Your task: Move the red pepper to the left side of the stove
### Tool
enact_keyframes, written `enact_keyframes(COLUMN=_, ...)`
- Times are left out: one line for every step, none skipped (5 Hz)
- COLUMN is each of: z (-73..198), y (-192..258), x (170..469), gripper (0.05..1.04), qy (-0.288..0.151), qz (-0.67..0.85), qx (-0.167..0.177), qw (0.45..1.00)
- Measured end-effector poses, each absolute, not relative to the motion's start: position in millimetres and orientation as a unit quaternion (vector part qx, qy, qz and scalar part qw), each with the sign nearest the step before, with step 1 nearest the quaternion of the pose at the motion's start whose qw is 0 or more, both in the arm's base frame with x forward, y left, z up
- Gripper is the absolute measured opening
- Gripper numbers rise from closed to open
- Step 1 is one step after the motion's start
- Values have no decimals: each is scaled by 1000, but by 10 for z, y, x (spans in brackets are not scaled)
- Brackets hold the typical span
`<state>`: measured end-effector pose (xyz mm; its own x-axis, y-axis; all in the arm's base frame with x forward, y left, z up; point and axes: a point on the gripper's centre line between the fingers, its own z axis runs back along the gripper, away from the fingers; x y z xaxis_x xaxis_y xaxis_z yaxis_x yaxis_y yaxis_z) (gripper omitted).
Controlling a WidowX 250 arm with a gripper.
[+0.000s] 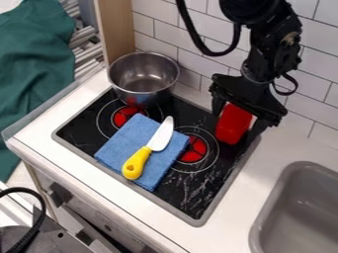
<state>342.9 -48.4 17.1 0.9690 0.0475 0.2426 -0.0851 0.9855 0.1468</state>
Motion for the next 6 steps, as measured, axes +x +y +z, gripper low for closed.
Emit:
enact_keyframes(z=216, y=-363, x=3404, gripper=1004, qy=-114, qz=71, qx=83, qw=987)
enact_keyframes(z=168, y=-272, x=3376, gripper=1004, qy=-110, qz=95, qx=73, qw=987)
enact_keyframes(z=92, y=-315, x=3442, gripper=1004, qy=-111, qz=87, qx=54, qw=989)
enact_keyframes(z=-15, y=-373, x=3567, gripper=1004, qy=-105, qz=77, qx=46, qw=990)
enact_keyframes(z=-95, y=-421, x=3667, gripper=1004, qy=-98, qz=72, qx=40, qw=992)
enact_keyframes(z=-230, y=-444, x=3722, gripper=1005, qy=-86, qz=66, qx=37, qw=993)
